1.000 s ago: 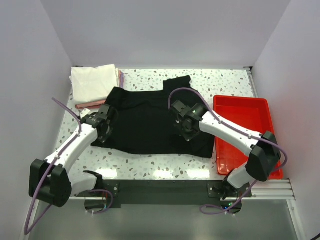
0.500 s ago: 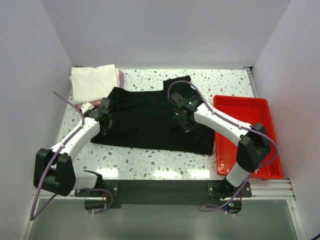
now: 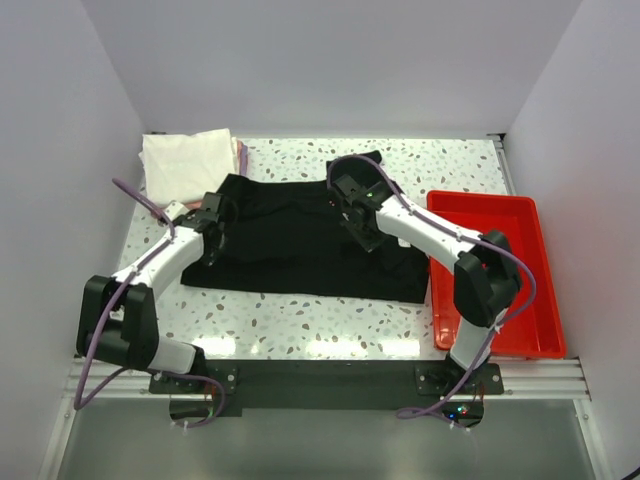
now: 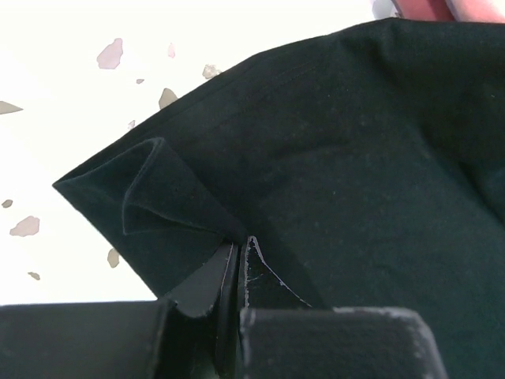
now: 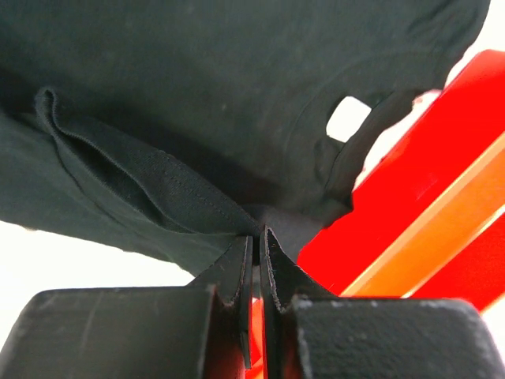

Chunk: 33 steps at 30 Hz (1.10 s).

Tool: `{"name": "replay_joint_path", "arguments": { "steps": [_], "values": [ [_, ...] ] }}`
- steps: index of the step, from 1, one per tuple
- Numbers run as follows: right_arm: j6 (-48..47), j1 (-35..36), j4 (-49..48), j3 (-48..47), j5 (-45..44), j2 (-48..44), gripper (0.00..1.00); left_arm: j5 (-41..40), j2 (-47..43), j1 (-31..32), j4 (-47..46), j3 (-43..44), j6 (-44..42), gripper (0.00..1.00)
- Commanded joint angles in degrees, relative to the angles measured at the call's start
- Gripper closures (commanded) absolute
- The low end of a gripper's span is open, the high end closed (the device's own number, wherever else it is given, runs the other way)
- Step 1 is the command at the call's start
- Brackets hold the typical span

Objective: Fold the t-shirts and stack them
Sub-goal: Fold the tshirt

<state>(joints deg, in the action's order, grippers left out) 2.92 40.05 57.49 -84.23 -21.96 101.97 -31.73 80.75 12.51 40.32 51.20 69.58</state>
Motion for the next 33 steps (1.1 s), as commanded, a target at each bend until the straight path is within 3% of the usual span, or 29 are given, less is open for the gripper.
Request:
{"name": "replay_joint_path", "arguments": {
  "steps": [1, 3, 5, 6, 8, 10, 12, 14, 17, 18, 23, 25, 27, 33],
  "values": [
    [-4.22, -0.24, -2.03, -3.22, -4.14, 2.35, 1.0, -1.32, 1.33, -0.74, -3.31, 2.06, -1.03, 1.0],
    [-5.54, -0.42, -3.0, -3.93, -4.15, 3.4, 1.0, -0.97, 2.3, -0.91, -4.36, 1.97, -0.94, 1.0],
    [-6.34, -0.68, -4.75, -4.45, -5.63, 5.25, 1.0, -0.88, 3.44, -1.18, -6.03, 2.24, -1.29, 0.93],
    [-6.95, -0.94, -5.54, -4.72, -6.77, 5.78, 0.97, -1.75, 3.8, -1.35, -6.3, 2.41, -0.94, 0.8],
    [-7.31, -2.08, -9.13, -5.95, -9.24, 7.88, 0.83, -2.81, 5.02, -2.22, -7.09, 3.11, -0.41, 0.72],
    [-7.23, -3.13, -11.87, -7.52, -10.64, 10.34, 0.8, -2.64, 5.56, -3.63, -6.92, 4.77, -0.67, 0.54],
    [-5.57, -4.37, -14.16, -9.54, -13.98, 12.45, 0.7, -3.08, 5.38, -4.34, -6.83, 5.66, -0.76, 0.34],
    [-4.16, -4.63, -14.16, -12.44, -21.68, 14.3, 0.65, -2.38, 3.64, -5.13, -6.48, 6.63, -2.34, 0.21],
    [-0.83, -4.63, -13.46, -12.98, -22.96, 12.74, 0.28, -2.03, -0.75, -5.13, -7.17, 4.62, -3.39, 0.0],
    [-0.46, -4.63, -13.64, -12.29, -22.17, 11.59, 0.01, -1.59, -1.81, -5.13, -7.35, 3.65, -3.75, 0.0],
    [3.75, -4.63, -14.25, -3.94, -15.5, 4.04, 0.01, 0.52, -7.35, -5.13, -9.01, -1.8, -4.98, 0.0],
    [6.83, -4.55, -14.69, -0.87, -7.25, 0.78, 0.01, 3.24, -8.06, -5.13, -11.21, -4.17, -6.73, 0.0],
    [8.85, -4.55, -16.97, 4.58, 0.9, -1.07, 0.01, 7.79, -7.72, -5.04, -16.13, -5.93, -10.14, 0.0],
    [12.55, -3.84, -24.88, 13.91, 11.05, -4.41, 0.01, 14.23, -3.15, -5.04, -26.68, -8.57, -13.86, 0.0]
  ]
}}
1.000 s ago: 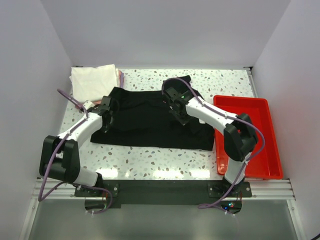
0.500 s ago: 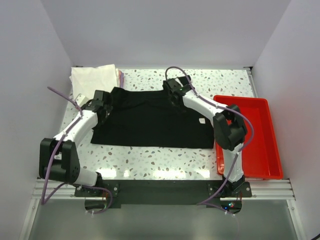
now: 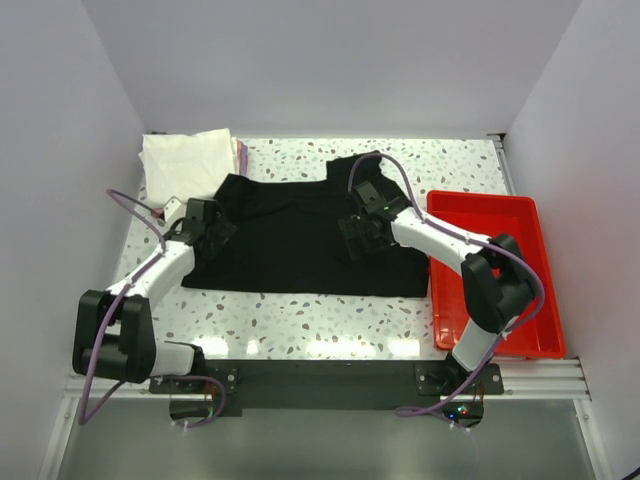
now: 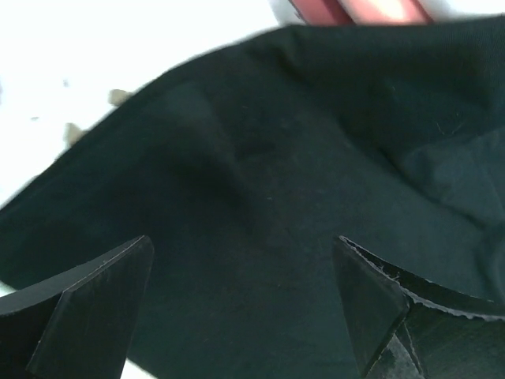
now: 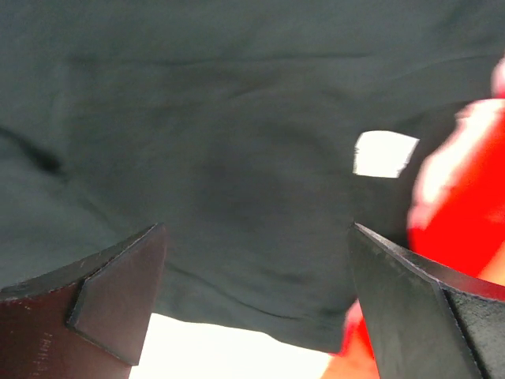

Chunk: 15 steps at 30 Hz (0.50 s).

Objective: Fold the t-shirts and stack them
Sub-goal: Fold the tshirt

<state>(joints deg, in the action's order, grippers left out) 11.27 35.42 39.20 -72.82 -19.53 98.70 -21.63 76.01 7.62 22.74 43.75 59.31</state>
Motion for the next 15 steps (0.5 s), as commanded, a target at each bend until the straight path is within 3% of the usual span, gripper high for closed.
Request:
{"name": "replay_joint_path", "arguments": {
  "steps": [1, 7, 15],
  "values": [
    [4.46, 0.88, -7.55, 4.07, 10.54, -0.79, 0.01, 4.49, 2.21, -0.15, -10.08, -1.55, -3.59, 0.0],
    [7.36, 1.06, -11.25, 7.33, 11.62, 2.2, 0.01, 4.66, 6.34, -0.15, -10.97, -4.1, -2.8, 0.0],
    [10.79, 3.6, -13.27, 16.12, 13.29, 0.98, 0.01, 4.22, 2.84, -0.15, -9.12, -10.86, -2.27, 0.0]
  ]
}}
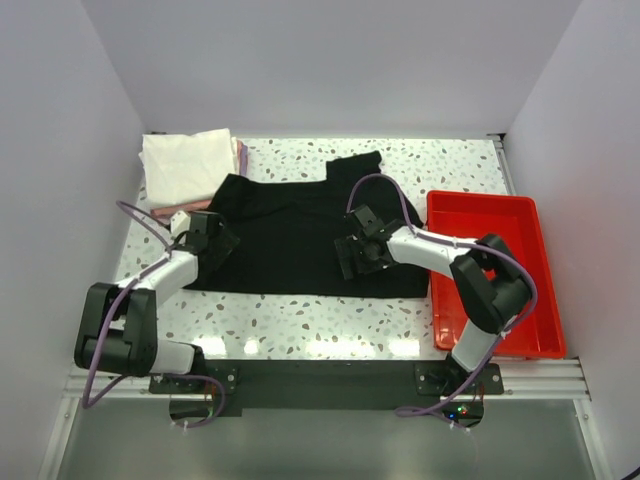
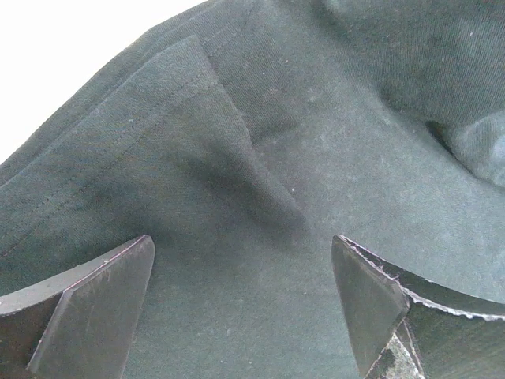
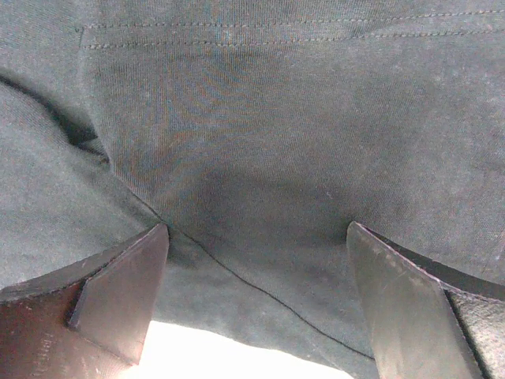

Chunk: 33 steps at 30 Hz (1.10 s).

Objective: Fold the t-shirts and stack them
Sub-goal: Fold the tshirt

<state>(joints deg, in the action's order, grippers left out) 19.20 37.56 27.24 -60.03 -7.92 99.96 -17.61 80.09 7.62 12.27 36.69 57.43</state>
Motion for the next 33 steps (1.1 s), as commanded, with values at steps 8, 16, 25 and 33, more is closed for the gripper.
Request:
{"name": "replay_joint_path", "arguments": {
  "steps": [8, 16, 25, 33],
  "values": [
    [7.68, 9.27, 0.35, 8.35, -1.39, -3.45, 0.01, 0.56, -9.77, -0.15, 8.19, -10.05, 2.24, 0.0],
    [11.47, 12.27, 2.02, 13.53, -2.97, -7.15, 0.01, -4.01, -17.42, -0.15, 24.7, -10.94, 7.96, 0.0],
    [16.56, 15.78, 5.01, 16.43, -2.01, -13.21, 0.01, -2.79, -22.08, -0.15, 28.86, -10.93, 8.23, 0.0],
    [23.25, 16.84, 6.86, 20.13, -2.62, -19.1, 0.01, -3.4, -26.65, -0.15, 32.29, -9.79, 10.86, 0.0]
  ]
}}
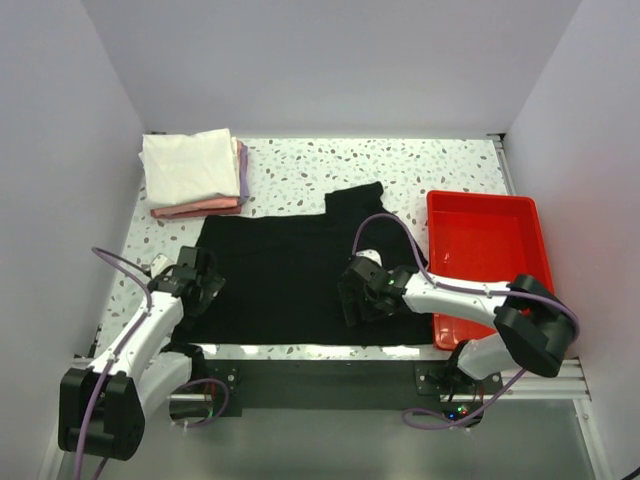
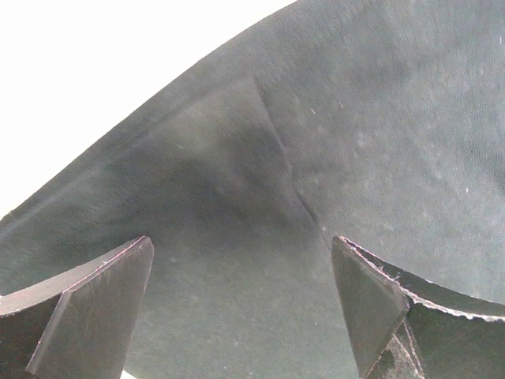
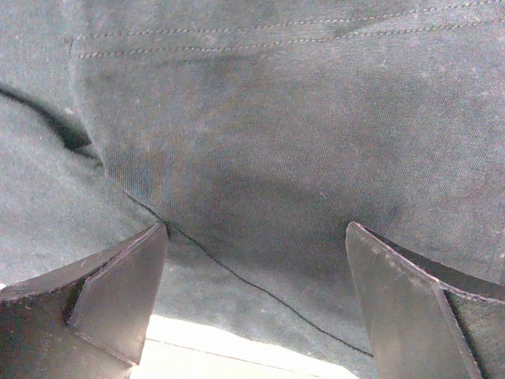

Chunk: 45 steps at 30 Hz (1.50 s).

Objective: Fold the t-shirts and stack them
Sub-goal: Fold the tshirt

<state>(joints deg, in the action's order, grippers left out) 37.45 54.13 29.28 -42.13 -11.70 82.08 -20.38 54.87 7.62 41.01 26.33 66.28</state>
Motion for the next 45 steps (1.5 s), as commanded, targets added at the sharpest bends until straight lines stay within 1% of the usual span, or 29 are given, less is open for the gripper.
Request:
{"name": "replay_joint_path", "arguments": {
  "steps": [1, 8, 11, 13, 15, 17, 21, 23, 24, 27, 29, 30, 31, 33, 34, 36, 38, 40, 42, 45],
  "values": [
    [5.09, 0.28, 4.39, 2.84, 1.33, -1.92, 0.01, -0.71, -2.04, -0.15, 3.81, 0.57, 2.18, 0.0],
    [7.19, 1.15, 1.75, 4.69, 3.18, -4.29, 0.01, 0.25, -3.8, -0.15, 4.6, 0.39, 2.62, 0.0],
    [6.32, 1.24, 1.74, 5.04, 1.78, -5.88, 0.01, -0.45, -5.47, -0.15, 5.39, 0.3, 4.64, 0.0],
    [5.18, 1.24, 3.49, 2.68, -1.03, -7.11, 0.01, -1.67, -6.62, -0.06, 6.7, 1.35, 4.73, 0.0],
    [3.42, 1.24, 4.64, -0.65, -3.57, -7.99, 0.01, -3.43, -7.14, -0.15, 7.85, 4.51, 4.56, 0.0],
    [1.67, 1.24, 4.12, -2.51, -4.29, -8.69, 0.01, -4.66, -7.59, -0.15, 8.38, 8.28, 3.25, 0.0],
    [-0.88, 1.15, 1.84, -7.78, -6.13, -9.84, 0.01, -7.38, -5.84, -0.15, 3.47, 13.56, -1.23, 0.0],
    [-2.99, 0.98, 0.26, -8.93, -6.92, -10.01, 0.01, -7.65, -2.15, -0.15, -0.66, 16.89, -4.56, 0.0],
    [-3.87, 0.89, -0.44, -9.28, -7.28, -10.01, 0.01, -7.83, -0.57, -0.15, -1.98, 17.96, -5.19, 0.0],
    [-5.28, -0.34, -1.06, -10.86, -7.63, -9.05, 0.01, -9.67, 8.64, -0.23, -6.63, 21.92, -6.34, 0.0],
    [-6.25, -1.56, -1.68, -10.87, -6.93, -8.78, 0.01, -9.77, 12.17, -0.23, -9.27, 24.37, -7.38, 0.0],
    [-6.51, -1.92, -1.85, -10.87, -6.75, -8.7, 0.01, -8.98, 15.58, -0.23, -12.24, 25.0, -7.83, 0.03],
    [-6.78, -2.79, -1.94, -10.69, -6.58, -8.7, 0.01, -8.54, 17.36, -0.23, -13.06, 25.78, -7.92, 0.12],
    [-7.39, -3.68, -1.59, -10.61, -6.31, -8.34, 0.01, -6.87, 20.7, -0.23, -15.43, 28.16, -9.67, 0.19],
    [-7.48, -4.29, -1.16, -10.52, -6.31, -8.26, 0.01, -7.04, 24.02, -0.23, -16.4, 28.86, -9.77, 0.26],
    [-7.57, -4.99, -1.06, -10.08, -5.96, -8.34, 0.01, -8.0, 29.12, -0.23, -16.67, 31.32, -10.29, 0.32],
    [-7.66, -5.35, -1.42, -9.73, -5.52, -8.43, 0.01, -7.75, 32.21, -0.32, -16.67, 34.05, -11.43, 0.33],
    [-7.74, -5.88, -1.94, -9.03, -4.82, -8.52, 0.01, -6.17, 35.91, -0.32, -19.03, 35.45, -12.92, 0.33],
    [-7.92, -6.14, -2.03, -8.85, -4.56, -8.43, 0.01, -6.95, 39.24, -0.41, -19.92, 37.47, -13.37, 0.34],
    [-8.01, -6.49, -1.42, -9.11, -4.55, -7.99, 0.01, -6.87, 43.2, -0.5, -19.66, 40.03, -14.25, 0.42]
  ]
}}
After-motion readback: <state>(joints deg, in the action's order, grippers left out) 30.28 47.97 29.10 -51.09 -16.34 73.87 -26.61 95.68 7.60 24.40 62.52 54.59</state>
